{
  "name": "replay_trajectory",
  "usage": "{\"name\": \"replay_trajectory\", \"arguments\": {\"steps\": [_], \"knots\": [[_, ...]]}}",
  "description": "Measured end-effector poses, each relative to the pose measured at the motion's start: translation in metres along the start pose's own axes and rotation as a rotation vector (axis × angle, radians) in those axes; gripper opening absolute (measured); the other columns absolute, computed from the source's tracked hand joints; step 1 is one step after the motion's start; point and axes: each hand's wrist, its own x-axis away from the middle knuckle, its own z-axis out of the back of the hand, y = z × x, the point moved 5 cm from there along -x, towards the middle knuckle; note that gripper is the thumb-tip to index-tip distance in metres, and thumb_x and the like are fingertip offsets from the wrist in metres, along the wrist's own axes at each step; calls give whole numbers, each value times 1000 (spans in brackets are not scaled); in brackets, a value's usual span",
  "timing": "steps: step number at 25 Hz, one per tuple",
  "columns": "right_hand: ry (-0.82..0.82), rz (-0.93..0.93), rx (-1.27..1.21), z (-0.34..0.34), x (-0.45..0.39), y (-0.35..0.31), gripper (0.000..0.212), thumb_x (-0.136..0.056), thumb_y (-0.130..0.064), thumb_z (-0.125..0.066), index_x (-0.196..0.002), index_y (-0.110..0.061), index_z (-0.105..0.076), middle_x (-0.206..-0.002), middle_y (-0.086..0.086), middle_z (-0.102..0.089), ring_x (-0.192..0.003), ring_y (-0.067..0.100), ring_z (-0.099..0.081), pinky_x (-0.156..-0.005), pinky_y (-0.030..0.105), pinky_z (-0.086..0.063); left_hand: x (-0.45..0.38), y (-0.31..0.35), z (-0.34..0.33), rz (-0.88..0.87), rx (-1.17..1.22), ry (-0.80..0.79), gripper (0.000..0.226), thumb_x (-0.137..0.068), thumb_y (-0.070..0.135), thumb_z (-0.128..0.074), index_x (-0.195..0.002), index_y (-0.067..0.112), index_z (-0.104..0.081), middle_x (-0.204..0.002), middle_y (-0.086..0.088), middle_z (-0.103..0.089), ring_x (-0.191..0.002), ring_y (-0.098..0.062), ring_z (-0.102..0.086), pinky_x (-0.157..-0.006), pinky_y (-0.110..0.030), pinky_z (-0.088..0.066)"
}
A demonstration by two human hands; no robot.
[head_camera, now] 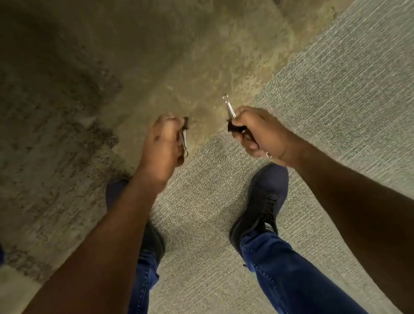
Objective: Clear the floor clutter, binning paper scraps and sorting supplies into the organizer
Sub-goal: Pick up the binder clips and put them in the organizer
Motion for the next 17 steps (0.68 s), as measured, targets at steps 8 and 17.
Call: {"name": "replay_trajectory", "arguments": {"steps": [8,17], "knots": [[-301,173,-253,-108,214,-177,32,-77,-19,-33,-98,-8,-54,-76,11,-59,-41,11,-36,-36,15,-22,227,189,19,-244,651,-317,52,-47,26,-63,-94,9,-48,-67,-6,-41,-53,-16,-33,-46,-23,-19],[-392,487,-164,-233,449,-384,40,-90,-45,-41,-106,-15,-63,-78,9,-57,-48,12,-42,-36,16,-22,478,372,77,-565,1045,-515,44,-63,25,-51,-101,3,-47,-76,-9,-38,-63,-21,-26,-43,-22,-22]]}}
